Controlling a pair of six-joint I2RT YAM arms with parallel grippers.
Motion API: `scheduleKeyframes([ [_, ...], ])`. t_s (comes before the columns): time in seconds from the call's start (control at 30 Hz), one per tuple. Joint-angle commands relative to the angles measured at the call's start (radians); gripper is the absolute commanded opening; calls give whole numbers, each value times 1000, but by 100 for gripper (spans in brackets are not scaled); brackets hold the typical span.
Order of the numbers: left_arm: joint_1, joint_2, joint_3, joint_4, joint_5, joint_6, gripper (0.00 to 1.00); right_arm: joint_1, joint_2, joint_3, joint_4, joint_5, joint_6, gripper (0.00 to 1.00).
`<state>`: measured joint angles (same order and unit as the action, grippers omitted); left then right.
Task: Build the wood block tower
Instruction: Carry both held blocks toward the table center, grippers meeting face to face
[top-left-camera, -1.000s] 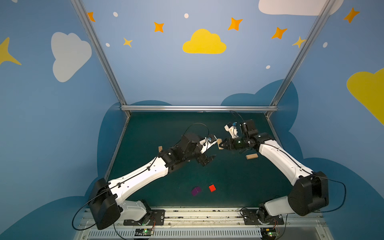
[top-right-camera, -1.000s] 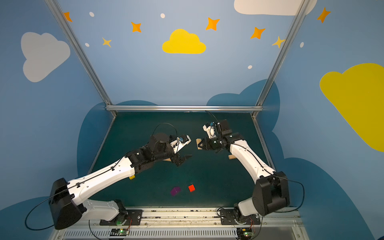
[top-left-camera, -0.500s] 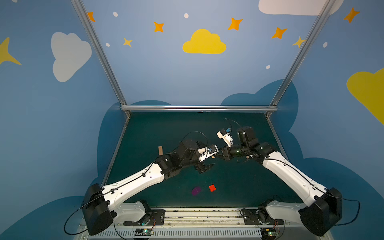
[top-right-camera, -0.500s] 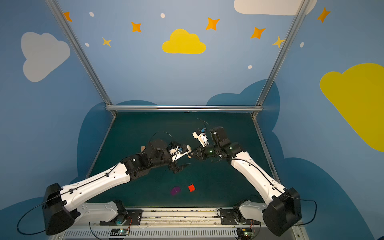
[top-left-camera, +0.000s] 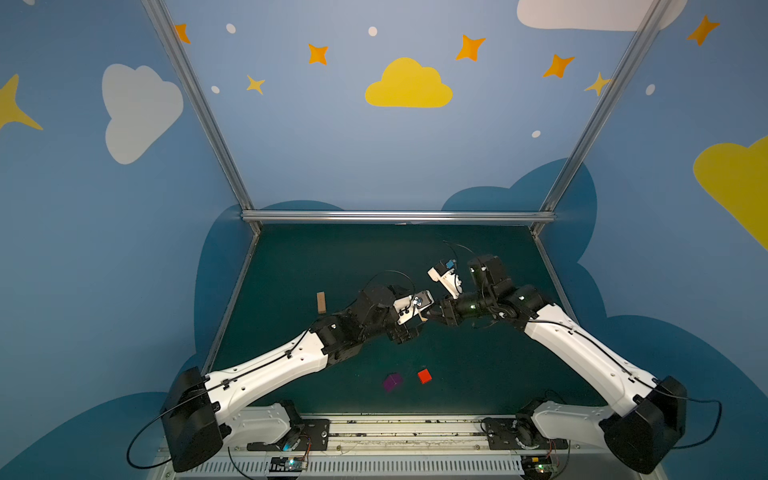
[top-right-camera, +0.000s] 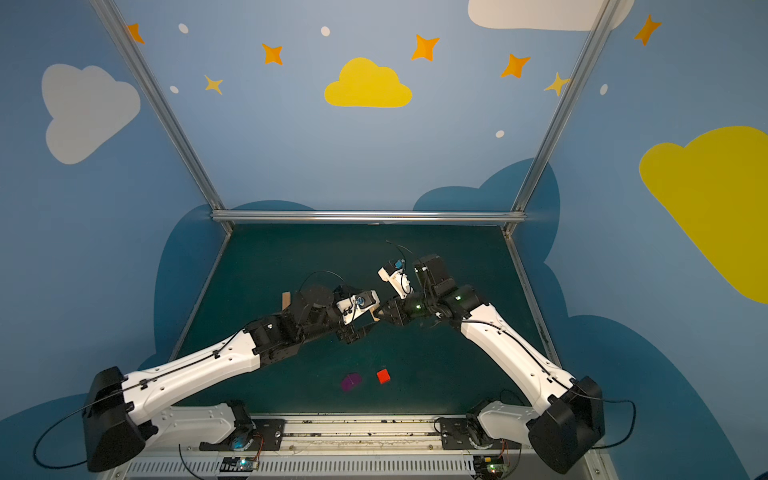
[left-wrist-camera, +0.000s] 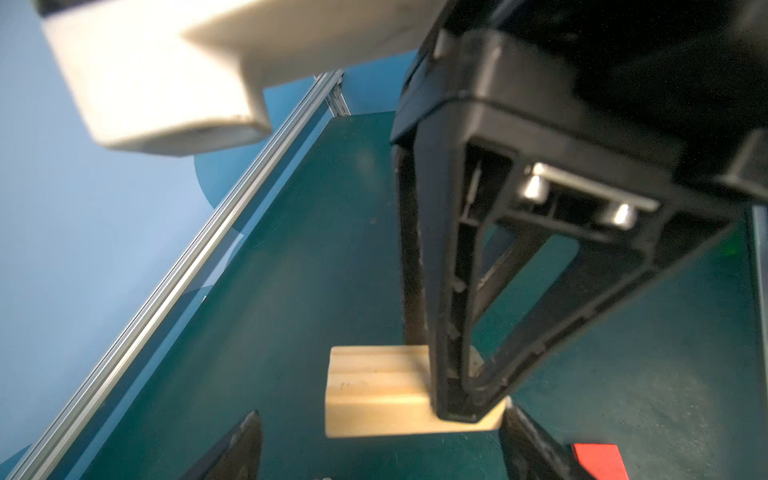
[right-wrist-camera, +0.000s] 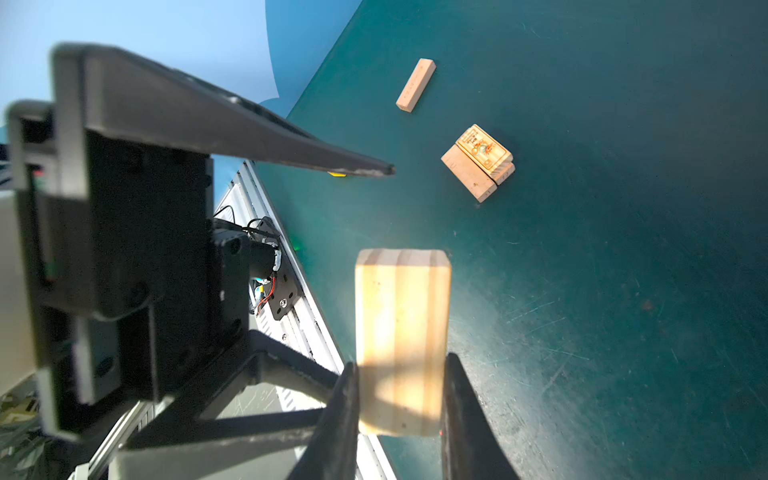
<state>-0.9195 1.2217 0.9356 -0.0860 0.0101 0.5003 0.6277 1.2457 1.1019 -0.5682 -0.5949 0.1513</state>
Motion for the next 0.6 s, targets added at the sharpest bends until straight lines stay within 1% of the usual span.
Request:
scheduleKeyframes([
  [0.0,-1,-30,10,-12,11,-22,87,22,-21,32,-36,51,-62,21],
  [0.07,-4,-46,37,-55,5,-86,87,33,-44,26,-48,122,-119,20],
  [0.13,-2,-71,77,-122,-9,-203,87,35,-74,8,-35,177,-152,19],
  [0.23,22,-105,101,-184,75,-349,86,42,-134,-48,55,179,-159,18],
  [0.27,29,-112,101,-187,82,-405,85,49,-152,-66,86,183,-161,18],
  [0.33,52,-113,116,-207,68,-569,83,73,-181,-102,146,213,-177,17],
  [0.4,94,-102,141,-245,71,-747,78,103,-188,-117,176,262,-204,16],
  [0.47,138,-93,142,-252,133,-898,73,128,-180,-114,179,311,-230,15],
  [0.53,176,-79,137,-248,194,-1035,72,148,-161,-105,178,345,-254,14],
  [0.57,194,-72,137,-251,256,-1092,71,157,-150,-101,177,359,-265,14],
])
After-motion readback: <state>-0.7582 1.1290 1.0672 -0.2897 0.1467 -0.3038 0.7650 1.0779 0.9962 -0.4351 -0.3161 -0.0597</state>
